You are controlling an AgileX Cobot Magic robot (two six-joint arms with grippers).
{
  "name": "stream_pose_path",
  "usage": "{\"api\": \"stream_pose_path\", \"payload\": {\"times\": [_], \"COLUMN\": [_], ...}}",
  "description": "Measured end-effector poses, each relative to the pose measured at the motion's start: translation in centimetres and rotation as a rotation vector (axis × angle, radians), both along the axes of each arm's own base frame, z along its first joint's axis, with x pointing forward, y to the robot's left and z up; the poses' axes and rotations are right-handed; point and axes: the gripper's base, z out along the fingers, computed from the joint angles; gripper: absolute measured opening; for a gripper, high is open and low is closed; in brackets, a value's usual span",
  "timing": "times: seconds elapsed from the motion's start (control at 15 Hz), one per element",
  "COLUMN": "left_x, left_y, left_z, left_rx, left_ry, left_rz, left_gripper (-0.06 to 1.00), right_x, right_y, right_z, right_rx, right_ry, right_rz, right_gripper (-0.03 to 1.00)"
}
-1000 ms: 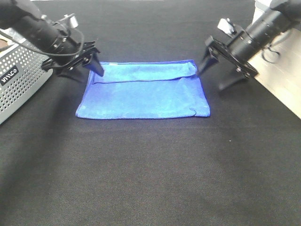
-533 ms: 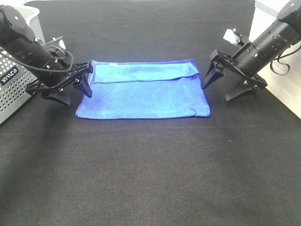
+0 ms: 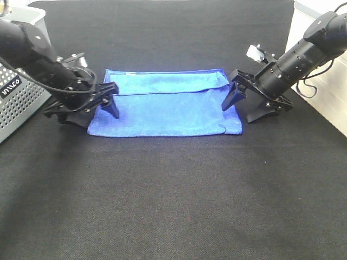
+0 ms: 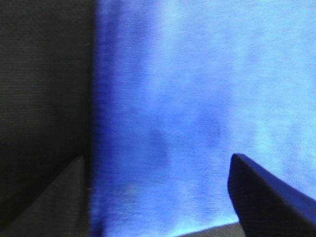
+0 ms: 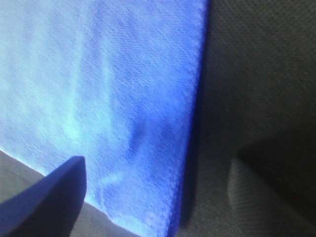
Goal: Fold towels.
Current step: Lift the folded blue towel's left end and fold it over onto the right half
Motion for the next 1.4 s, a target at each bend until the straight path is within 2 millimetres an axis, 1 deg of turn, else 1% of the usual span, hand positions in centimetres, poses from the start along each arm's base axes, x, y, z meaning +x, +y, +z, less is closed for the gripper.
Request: {"api": "stream_pose_path", "payload": {"times": [0.07, 0.13, 0.2, 0.27, 0.4, 0.47, 0.53, 0.67, 0.8, 0.93, 1.07, 1.27, 1.33, 1.4], "left_x": [0.0, 0.0, 0.0, 0.1, 0.0, 0.0, -0.1, -0.5, -1.5, -3.1, -5.1, -8.4, -9.1, -9.4], "left_y": [-0.5, -0.6, -0.6, -0.5, -0.6, -0.6, -0.7, -0.7, -0.5, -0.2, 0.2, 0.9, 1.0, 1.1], "left_z": [-0.1, -0.2, -0.4, -0.5, -1.0, -1.0, -1.0, -1.0, -0.2, 0.7, 1.5, 1.7, 2.0, 2.3], "left_rx": [0.0, -0.001, 0.0, 0.0, -0.003, -0.001, 0.0, 0.009, 0.033, 0.043, 0.048, 0.051, 0.051, 0.05], "left_ry": [-0.008, -0.008, -0.006, -0.01, 0.001, 0.002, 0.009, 0.039, 0.084, 0.116, 0.149, 0.226, 0.233, 0.229], "left_rz": [-0.006, -0.005, -0.003, 0.001, 0.004, -0.009, -0.021, -0.065, -0.121, -0.147, -0.18, -0.199, -0.201, -0.2], "left_gripper": [0.75, 0.72, 0.65, 0.52, 0.21, 0.03, 0.01, 0.01, 0.01, 0.01, 0.01, 0.01, 0.01, 0.01], "right_x": [0.1, 0.2, 0.2, 0.1, 0.1, 0.0, -0.1, -0.6, -1.9, -4.0, -6.1, -9.2, -10.0, -10.5], "right_y": [0.3, 0.7, 1.2, 1.5, 1.5, 1.5, 1.4, 1.4, 1.3, 1.1, 0.9, 0.5, 0.4, 0.4], "right_z": [-0.1, -0.4, -0.5, -0.8, -1.1, -1.2, -1.2, -1.5, -1.3, -0.7, -0.2, 0.0, -0.2, -0.2], "right_rx": [0.012, 0.028, 0.036, 0.033, 0.027, 0.02, 0.012, 0.019, 0.014, 0.009, 0.0, -0.016, -0.02, -0.022], "right_ry": [0.0, -0.001, -0.003, -0.001, 0.011, 0.022, 0.034, 0.07, 0.096, 0.127, 0.15, 0.186, 0.201, 0.206], "right_rz": [-0.005, -0.014, -0.016, -0.01, -0.018, -0.023, -0.017, -0.003, -0.006, -0.001, -0.008, -0.023, -0.021, -0.014], "right_gripper": [0.72, 0.68, 0.62, 0.52, 0.25, 0.04, 0.0, 0.0, 0.0, 0.0, 0.0, 0.0, 0.0, 0.0]}}
